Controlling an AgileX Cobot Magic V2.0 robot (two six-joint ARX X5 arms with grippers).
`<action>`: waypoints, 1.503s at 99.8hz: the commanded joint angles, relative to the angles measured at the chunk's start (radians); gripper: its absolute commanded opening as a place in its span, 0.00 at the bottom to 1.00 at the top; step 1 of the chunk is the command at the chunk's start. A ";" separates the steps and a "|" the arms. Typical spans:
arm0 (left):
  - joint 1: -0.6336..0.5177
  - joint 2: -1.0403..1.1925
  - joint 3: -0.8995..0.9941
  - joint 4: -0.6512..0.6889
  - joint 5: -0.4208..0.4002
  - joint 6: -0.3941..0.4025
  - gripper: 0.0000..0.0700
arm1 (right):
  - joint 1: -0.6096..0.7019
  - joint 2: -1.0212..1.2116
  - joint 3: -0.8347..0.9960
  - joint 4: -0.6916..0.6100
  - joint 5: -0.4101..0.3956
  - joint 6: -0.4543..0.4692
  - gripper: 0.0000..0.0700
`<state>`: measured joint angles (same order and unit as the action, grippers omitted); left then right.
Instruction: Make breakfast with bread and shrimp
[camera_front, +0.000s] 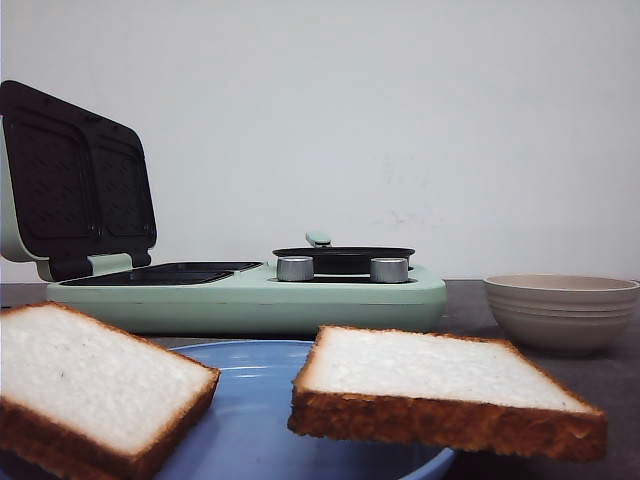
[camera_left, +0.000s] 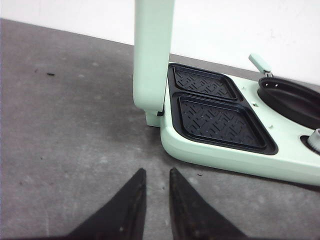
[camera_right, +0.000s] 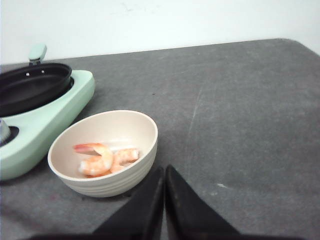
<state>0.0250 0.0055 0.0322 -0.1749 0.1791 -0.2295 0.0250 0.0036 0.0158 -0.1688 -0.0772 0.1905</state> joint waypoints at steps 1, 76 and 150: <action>0.001 0.002 -0.013 -0.016 0.003 -0.077 0.00 | -0.002 0.000 0.013 -0.003 0.003 0.065 0.00; 0.001 0.063 0.118 -0.177 0.034 -0.105 0.01 | -0.002 0.037 0.109 -0.134 -0.058 0.144 0.00; 0.001 0.663 0.574 -0.419 0.393 -0.023 0.01 | -0.002 0.632 0.530 -0.332 -0.304 0.082 0.00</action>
<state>0.0250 0.6315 0.5838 -0.5911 0.5152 -0.2779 0.0250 0.6022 0.5201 -0.4965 -0.3679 0.3050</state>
